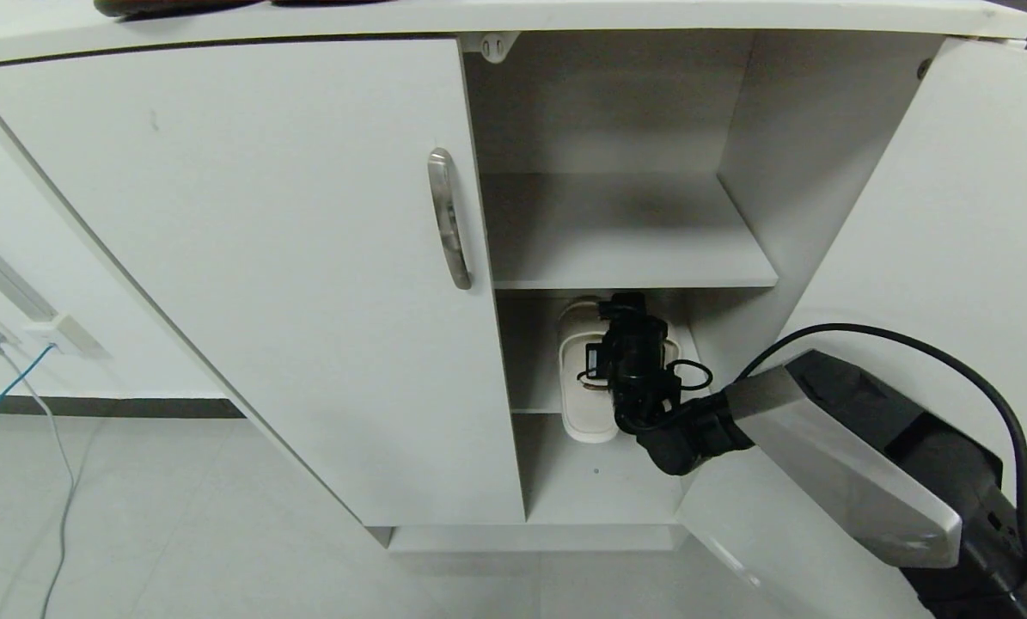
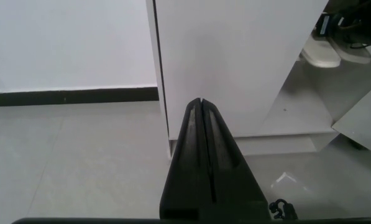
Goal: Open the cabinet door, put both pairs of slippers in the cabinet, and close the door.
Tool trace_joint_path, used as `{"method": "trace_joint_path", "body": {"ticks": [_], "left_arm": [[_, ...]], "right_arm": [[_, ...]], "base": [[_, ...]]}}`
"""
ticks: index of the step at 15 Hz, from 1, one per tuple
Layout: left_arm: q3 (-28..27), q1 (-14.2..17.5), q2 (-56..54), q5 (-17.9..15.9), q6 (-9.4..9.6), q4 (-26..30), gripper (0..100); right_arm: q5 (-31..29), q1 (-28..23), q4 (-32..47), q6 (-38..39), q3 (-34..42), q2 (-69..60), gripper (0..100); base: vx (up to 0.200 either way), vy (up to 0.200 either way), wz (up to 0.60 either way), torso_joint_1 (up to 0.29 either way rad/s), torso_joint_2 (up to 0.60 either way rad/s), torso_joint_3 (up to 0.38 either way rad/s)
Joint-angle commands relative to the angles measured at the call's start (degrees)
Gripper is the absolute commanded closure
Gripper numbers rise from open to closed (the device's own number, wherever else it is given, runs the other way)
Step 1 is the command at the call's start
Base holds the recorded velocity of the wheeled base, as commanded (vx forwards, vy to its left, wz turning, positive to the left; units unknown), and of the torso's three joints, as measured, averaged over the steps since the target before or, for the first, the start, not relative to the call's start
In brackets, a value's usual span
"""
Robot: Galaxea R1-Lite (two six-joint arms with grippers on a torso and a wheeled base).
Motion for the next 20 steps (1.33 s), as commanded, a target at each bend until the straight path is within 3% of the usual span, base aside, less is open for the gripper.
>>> {"method": "trace_joint_path", "body": {"ticks": [1, 4, 8, 9, 17, 20], "left_arm": [[0.0, 0.02, 0.05, -0.02, 0.0, -0.01, 100], [0.0, 0.02, 0.05, -0.02, -0.09, -0.01, 100], [0.0, 0.02, 0.05, 0.33, -0.09, -0.01, 100], [0.0, 0.02, 0.05, 0.33, -0.09, -0.01, 100], [0.0, 0.02, 0.05, 0.33, -0.09, -0.01, 100], [0.0, 0.02, 0.05, 0.33, -0.09, -0.01, 100]], "right_arm": [[0.08, -0.17, 1.18, 0.0, -3.5, 1.25, 100], [0.17, -0.44, 4.26, 0.0, -8.16, 3.28, 100], [0.08, -0.44, 4.79, 0.0, -8.77, 3.98, 100], [0.0, -0.44, 4.7, 0.09, -8.68, 3.89, 0], [-0.27, 0.44, 0.13, 0.26, 4.06, -2.61, 0], [-0.35, 2.02, -6.02, 0.26, 16.54, -8.76, 0]], "base": [[0.0, 0.0, 0.0, 0.0, 0.0, 0.0], [0.0, 0.0, 0.0, 0.0, 0.0, 0.0], [0.0, 0.0, 0.0, 0.0, 0.0, 0.0], [0.0, 0.0, 0.0, 0.0, 0.0, 0.0], [0.0, 0.0, 0.0, 0.0, 0.0, 0.0], [0.0, 0.0, 0.0, 0.0, 0.0, 0.0]]}}
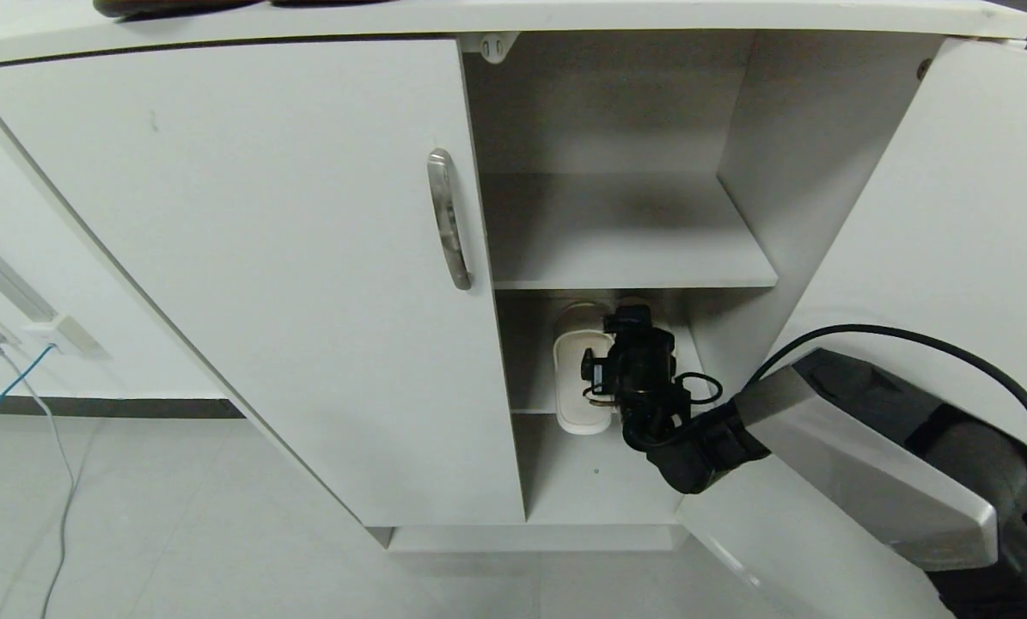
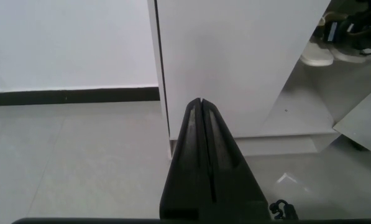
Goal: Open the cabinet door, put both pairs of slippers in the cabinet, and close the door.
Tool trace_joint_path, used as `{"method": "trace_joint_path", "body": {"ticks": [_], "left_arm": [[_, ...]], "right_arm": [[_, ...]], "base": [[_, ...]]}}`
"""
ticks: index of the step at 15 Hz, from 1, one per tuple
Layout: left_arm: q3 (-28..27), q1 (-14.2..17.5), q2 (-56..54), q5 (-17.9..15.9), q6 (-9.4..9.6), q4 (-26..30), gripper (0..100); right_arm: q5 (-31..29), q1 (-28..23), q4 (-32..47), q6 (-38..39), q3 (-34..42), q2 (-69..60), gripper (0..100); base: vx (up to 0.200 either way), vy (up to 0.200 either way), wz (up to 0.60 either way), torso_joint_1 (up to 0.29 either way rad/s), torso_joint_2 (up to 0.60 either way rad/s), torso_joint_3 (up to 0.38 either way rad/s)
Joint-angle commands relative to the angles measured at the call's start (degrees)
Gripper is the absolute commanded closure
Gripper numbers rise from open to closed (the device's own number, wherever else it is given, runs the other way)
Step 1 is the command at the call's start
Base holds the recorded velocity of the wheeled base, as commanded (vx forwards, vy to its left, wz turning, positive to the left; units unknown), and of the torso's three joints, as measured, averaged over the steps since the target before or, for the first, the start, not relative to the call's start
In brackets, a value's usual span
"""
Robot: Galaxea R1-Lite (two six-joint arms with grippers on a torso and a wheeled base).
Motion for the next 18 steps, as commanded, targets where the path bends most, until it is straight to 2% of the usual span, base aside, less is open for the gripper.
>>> {"method": "trace_joint_path", "body": {"ticks": [1, 7, 11, 12, 17, 18], "left_arm": [[0.0, 0.04, 0.05, -0.02, 0.02, -0.01, 100], [0.0, 0.04, 0.05, -0.11, 0.02, -0.1, 100], [0.0, 0.04, 0.05, -0.29, 0.02, -0.1, 100], [0.0, 0.04, 0.05, -0.11, -0.07, -0.1, 100], [0.0, 0.04, 0.05, -0.2, -0.07, -0.1, 100], [0.0, 0.04, 0.05, -0.2, -0.07, -0.1, 100]], "right_arm": [[-0.23, 1.33, -3.08, 0.02, 8.29, -6.17, 0], [-0.67, 3.26, -8.35, 0.02, 23.05, -14.79, 0], [-0.67, 9.15, -8.88, 3.8, 38.7, -23.23, 0], [-0.58, 9.94, -8.97, 5.03, 40.54, -24.46, 0], [-0.67, 10.56, -9.06, 5.03, 39.67, -24.72, 0], [-0.67, 10.56, -9.06, 5.03, 39.75, -24.72, 0]], "base": [[0.0, 0.0, 0.0, 0.0, 0.0, 0.0], [0.0, 0.0, 0.0, 0.0, 0.0, 0.0], [0.0, 0.0, 0.0, 0.0, 0.0, 0.0], [0.0, 0.0, 0.0, 0.0, 0.0, 0.0], [0.0, 0.0, 0.0, 0.0, 0.0, 0.0], [-0.2, 0.0, 0.0, -0.002, 0.0, -0.002]]}}
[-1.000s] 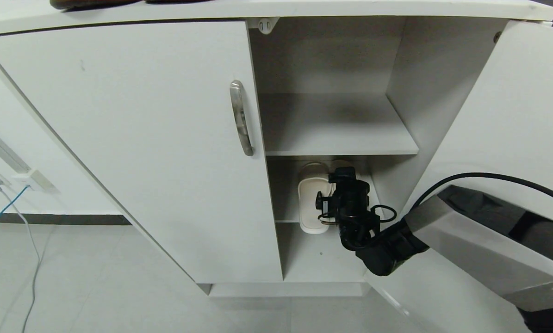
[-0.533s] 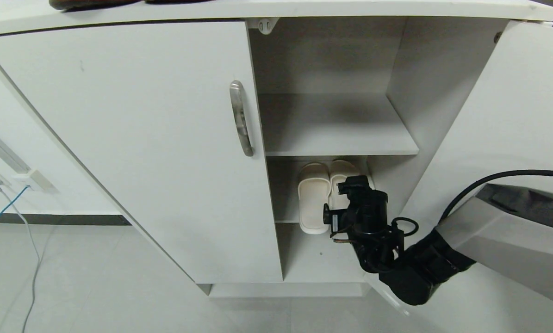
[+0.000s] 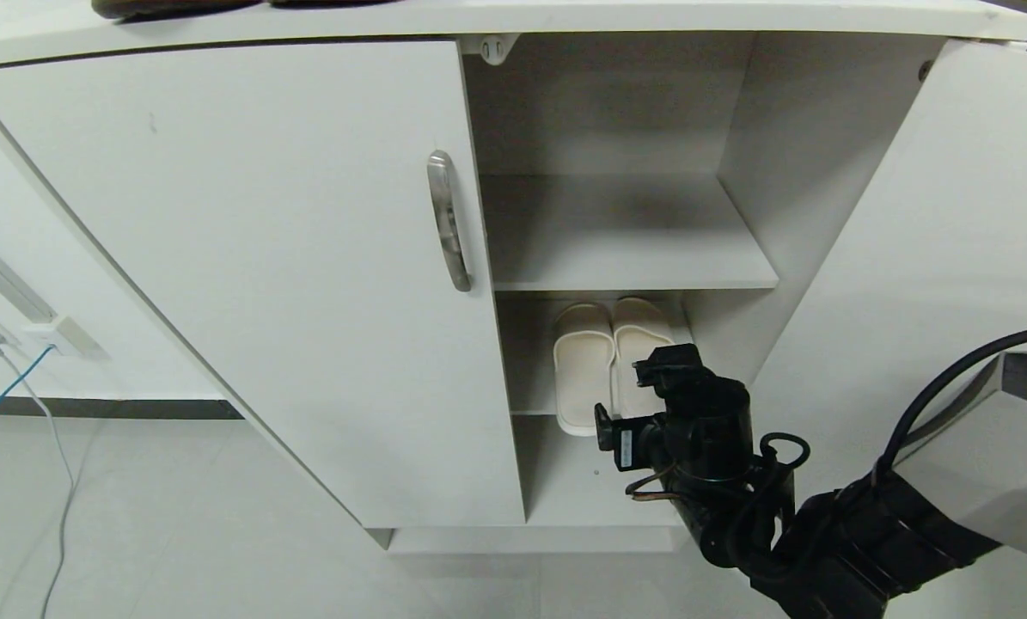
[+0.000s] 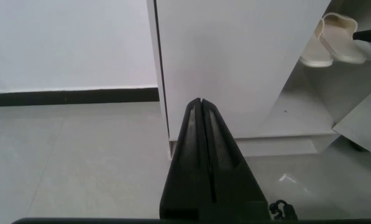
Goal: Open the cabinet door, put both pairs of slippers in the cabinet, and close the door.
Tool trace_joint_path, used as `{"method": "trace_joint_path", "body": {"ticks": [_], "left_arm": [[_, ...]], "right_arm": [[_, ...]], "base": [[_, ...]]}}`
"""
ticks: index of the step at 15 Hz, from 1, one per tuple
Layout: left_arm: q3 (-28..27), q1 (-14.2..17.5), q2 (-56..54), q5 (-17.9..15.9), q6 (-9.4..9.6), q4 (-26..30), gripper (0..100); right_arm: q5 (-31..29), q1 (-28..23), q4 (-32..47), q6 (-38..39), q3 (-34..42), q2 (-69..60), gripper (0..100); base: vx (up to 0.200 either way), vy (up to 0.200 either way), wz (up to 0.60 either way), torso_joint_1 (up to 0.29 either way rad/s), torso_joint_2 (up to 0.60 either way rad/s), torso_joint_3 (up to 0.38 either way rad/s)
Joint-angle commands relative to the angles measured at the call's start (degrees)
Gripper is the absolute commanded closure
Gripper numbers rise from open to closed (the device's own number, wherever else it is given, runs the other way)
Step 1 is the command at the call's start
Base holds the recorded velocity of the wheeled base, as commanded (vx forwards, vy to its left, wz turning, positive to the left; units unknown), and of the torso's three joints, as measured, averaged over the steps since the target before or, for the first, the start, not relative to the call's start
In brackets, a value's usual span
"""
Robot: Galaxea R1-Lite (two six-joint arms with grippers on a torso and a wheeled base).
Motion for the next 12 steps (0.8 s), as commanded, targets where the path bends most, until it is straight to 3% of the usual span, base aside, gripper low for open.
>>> {"method": "trace_joint_path", "body": {"ticks": [1, 5, 12], "left_arm": [[0.0, -0.01, 0.07, -0.02, -0.01, 0.0, 100], [0.0, -0.01, 0.07, -0.02, -0.27, 0.0, 100], [0.0, -0.01, 0.07, -0.02, -0.45, 0.0, 100]], "right_arm": [[-0.01, 0.26, -0.02, -0.01, 0.15, -0.5, 0], [-0.09, 0.96, 0.06, -0.09, 0.68, -0.59, 0], [-1.24, 1.67, -0.02, -0.18, 0.85, -1.11, 0]], "base": [[-0.2, 0.0, 0.0, -0.002, 0.01, -0.002], [-0.2, 0.0, 0.0, 0.002, 0.0, 0.004], [0.0, 0.0, 0.0, 0.0, 0.0, 0.0]]}}
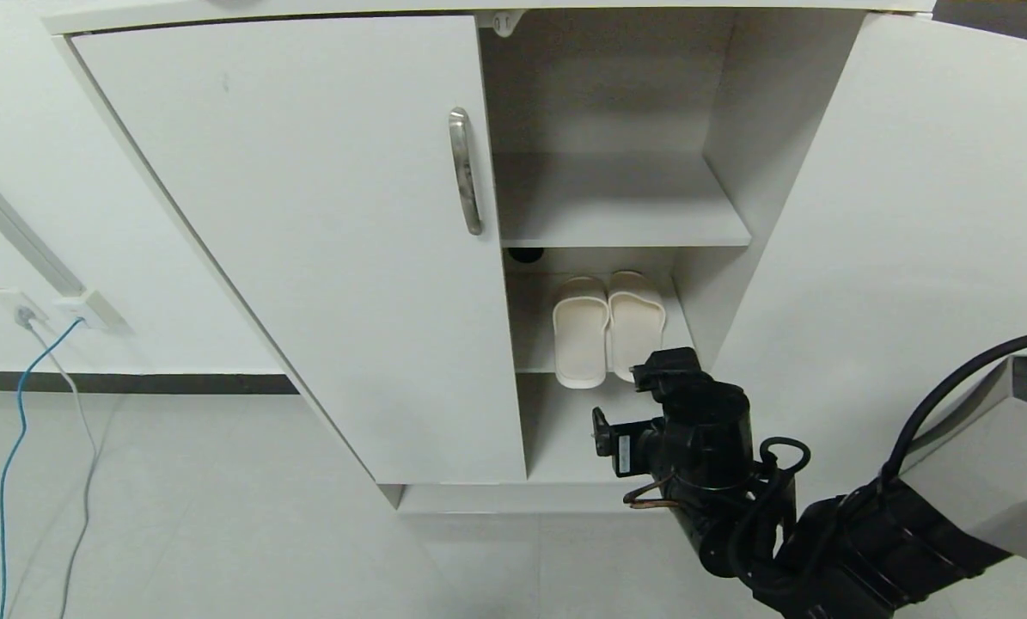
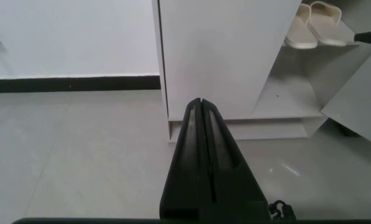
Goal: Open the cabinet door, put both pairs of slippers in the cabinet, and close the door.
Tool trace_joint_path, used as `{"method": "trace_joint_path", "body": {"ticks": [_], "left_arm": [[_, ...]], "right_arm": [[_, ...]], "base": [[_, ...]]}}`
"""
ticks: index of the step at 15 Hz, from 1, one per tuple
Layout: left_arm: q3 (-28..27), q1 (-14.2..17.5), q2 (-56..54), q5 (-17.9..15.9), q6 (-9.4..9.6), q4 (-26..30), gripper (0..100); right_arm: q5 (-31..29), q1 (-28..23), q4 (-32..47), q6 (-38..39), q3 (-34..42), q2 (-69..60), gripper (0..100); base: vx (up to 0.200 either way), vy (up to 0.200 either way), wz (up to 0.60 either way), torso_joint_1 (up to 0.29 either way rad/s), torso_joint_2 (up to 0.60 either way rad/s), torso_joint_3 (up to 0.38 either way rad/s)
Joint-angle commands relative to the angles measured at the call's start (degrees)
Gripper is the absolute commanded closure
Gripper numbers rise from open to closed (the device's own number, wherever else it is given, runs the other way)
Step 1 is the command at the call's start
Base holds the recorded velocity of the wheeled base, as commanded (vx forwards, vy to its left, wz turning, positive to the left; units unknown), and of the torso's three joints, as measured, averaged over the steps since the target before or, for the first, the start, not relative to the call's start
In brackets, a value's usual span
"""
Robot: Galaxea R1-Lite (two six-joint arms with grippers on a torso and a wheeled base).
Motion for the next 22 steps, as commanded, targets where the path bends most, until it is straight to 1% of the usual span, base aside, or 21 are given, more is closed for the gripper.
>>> {"method": "trace_joint_path", "body": {"ticks": [1, 6, 14, 17, 19, 22], "left_arm": [[0.0, 0.04, 0.05, -0.1, -0.01, 0.0, 100], [-0.09, 0.04, 0.05, -0.28, -0.1, 0.0, 100], [-0.09, 0.04, 0.05, -0.28, -0.1, 0.09, 100], [-0.09, 0.04, 0.05, -0.28, -0.1, 0.09, 100], [-0.09, 0.04, 0.05, -0.28, -0.1, 0.09, 100], [-0.09, 0.04, 0.05, -0.19, -0.1, 0.0, 100]], "right_arm": [[-0.03, 0.49, -0.11, -0.01, 0.17, -0.48, 0], [-0.12, 1.02, -0.11, -0.1, 2.63, -4.08, 0], [-0.12, 1.54, -0.11, -0.36, 3.25, -3.9, 0], [-0.38, 1.81, -0.2, -0.27, 3.6, -3.73, 0], [-1.88, 1.72, -0.2, -0.27, 3.51, -3.73, 0], [-1.88, 1.72, -0.2, -0.27, 3.69, -3.64, 0]], "base": [[0.0, 0.0, 0.0, 0.0, 0.0, 0.0], [0.0, 0.0, 0.0, 0.0, 0.0, 0.0], [0.0, 0.0, 0.0, 0.001, 0.0, 0.008], [0.0, 0.0, 0.0, 0.002, 0.0, 0.157], [0.0, 0.0, 0.0, 0.0, 0.0, 0.185], [0.0, 0.0, 0.0, 0.002, 0.0, 0.199]]}}
